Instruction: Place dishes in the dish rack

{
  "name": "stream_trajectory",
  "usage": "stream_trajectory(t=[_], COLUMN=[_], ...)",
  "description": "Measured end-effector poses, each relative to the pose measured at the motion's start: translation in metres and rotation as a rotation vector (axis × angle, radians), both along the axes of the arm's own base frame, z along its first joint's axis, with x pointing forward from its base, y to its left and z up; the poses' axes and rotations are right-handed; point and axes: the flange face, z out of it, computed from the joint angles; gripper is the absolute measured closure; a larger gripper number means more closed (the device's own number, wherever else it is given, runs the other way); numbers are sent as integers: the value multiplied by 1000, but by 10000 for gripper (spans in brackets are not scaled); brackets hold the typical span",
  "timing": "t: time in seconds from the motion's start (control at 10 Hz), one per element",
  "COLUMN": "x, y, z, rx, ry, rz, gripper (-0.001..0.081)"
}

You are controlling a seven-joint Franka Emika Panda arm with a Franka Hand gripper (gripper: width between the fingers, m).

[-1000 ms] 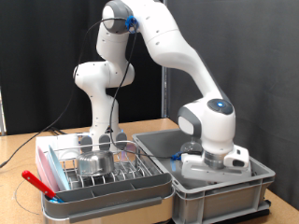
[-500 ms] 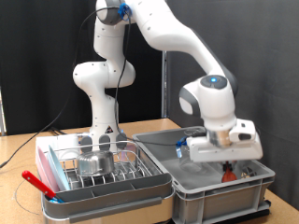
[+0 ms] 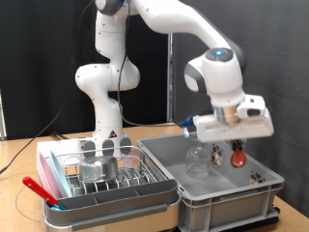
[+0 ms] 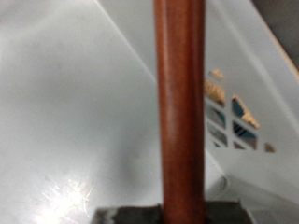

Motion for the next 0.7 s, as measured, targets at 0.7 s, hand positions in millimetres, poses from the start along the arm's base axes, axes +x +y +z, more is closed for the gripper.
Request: stream_trajectory(t=[0.7], x=[-1], y=[-44], z=[13], rx=[328], ry=[225], rz=[-55], gripper=[723])
